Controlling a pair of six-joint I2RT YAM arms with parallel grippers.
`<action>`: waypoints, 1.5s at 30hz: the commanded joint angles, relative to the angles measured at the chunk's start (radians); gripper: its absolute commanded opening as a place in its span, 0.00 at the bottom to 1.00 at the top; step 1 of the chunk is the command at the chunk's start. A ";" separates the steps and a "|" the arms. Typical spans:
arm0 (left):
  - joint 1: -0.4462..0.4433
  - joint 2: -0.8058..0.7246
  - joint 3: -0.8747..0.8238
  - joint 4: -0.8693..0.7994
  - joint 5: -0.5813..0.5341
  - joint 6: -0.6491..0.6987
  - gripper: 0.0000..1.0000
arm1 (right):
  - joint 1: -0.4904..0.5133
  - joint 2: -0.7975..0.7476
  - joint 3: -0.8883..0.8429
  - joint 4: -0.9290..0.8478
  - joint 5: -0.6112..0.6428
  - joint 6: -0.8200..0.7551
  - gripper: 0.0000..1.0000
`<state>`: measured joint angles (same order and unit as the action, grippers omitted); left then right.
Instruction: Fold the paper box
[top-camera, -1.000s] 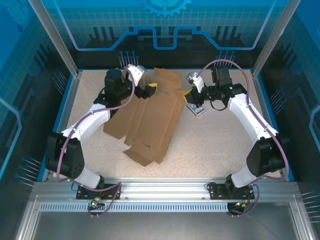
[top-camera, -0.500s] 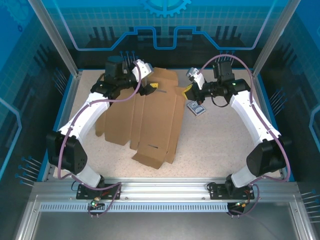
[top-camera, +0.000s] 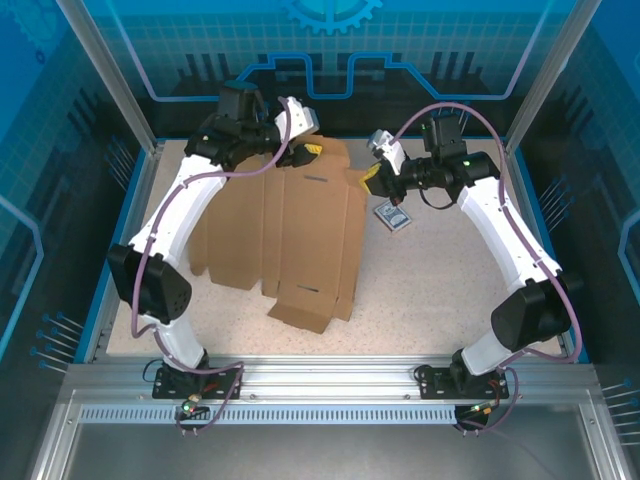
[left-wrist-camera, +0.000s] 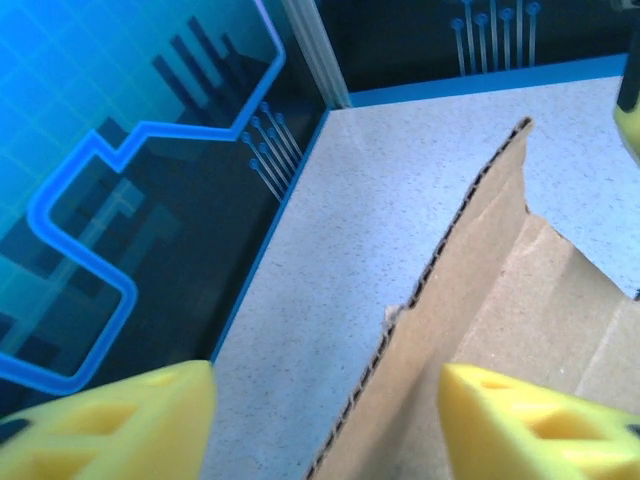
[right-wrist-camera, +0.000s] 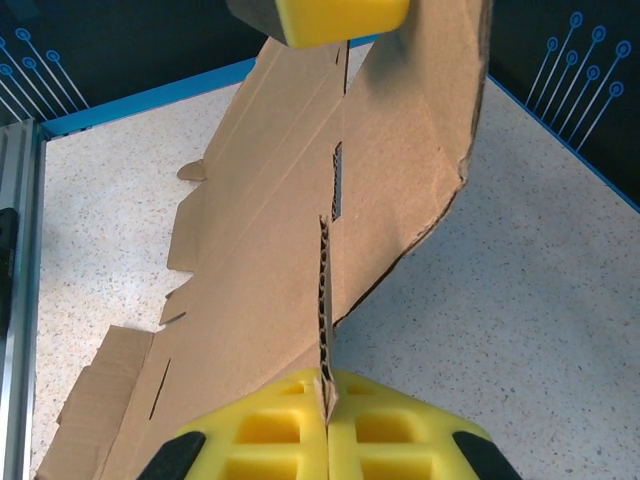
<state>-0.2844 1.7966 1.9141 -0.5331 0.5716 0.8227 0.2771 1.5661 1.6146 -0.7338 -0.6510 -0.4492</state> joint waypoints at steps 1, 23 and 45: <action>-0.005 0.023 0.088 -0.142 0.090 0.023 0.49 | 0.013 0.009 0.034 -0.001 0.025 0.021 0.06; 0.024 -0.023 0.126 -0.212 0.076 0.104 0.00 | 0.002 -0.045 -0.049 0.165 0.171 0.245 0.32; 0.134 -0.158 -0.099 0.073 0.151 -0.143 0.00 | -0.004 -0.278 -0.642 0.826 0.047 0.507 0.82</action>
<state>-0.1532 1.6665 1.8297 -0.5167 0.6693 0.7219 0.2642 1.2644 0.9810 -0.0639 -0.5541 -0.0006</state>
